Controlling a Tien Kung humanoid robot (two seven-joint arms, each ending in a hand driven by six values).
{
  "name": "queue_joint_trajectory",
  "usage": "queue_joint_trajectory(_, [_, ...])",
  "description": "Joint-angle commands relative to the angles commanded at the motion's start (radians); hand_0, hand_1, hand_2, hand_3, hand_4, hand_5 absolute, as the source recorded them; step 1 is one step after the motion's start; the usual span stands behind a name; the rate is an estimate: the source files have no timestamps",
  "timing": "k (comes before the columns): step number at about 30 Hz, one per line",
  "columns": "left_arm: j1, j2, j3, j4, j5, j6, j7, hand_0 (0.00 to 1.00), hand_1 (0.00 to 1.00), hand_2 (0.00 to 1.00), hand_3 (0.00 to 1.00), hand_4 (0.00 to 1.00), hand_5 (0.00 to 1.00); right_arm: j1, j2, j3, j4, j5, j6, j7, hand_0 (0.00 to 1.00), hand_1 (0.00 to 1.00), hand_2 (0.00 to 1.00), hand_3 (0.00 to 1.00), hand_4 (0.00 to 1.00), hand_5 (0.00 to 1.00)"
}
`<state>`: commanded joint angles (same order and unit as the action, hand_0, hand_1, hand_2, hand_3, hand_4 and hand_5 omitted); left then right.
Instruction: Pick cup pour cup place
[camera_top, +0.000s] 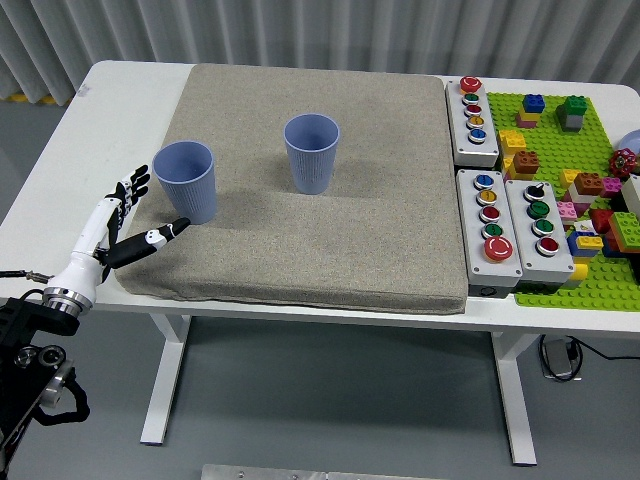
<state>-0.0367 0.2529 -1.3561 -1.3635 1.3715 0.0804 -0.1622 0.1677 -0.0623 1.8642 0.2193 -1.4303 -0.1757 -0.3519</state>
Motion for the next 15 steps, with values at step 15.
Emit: queue_joint_trajectory(15, [-0.115,-0.032,0.040,0.146,0.014,0.018,-0.005,0.998,0.988,0.998,0.998,0.998,0.431,0.005,0.001,0.000,0.000,0.000,-0.001,-0.002,0.694,0.662,0.609,0.611,0.002,0.338])
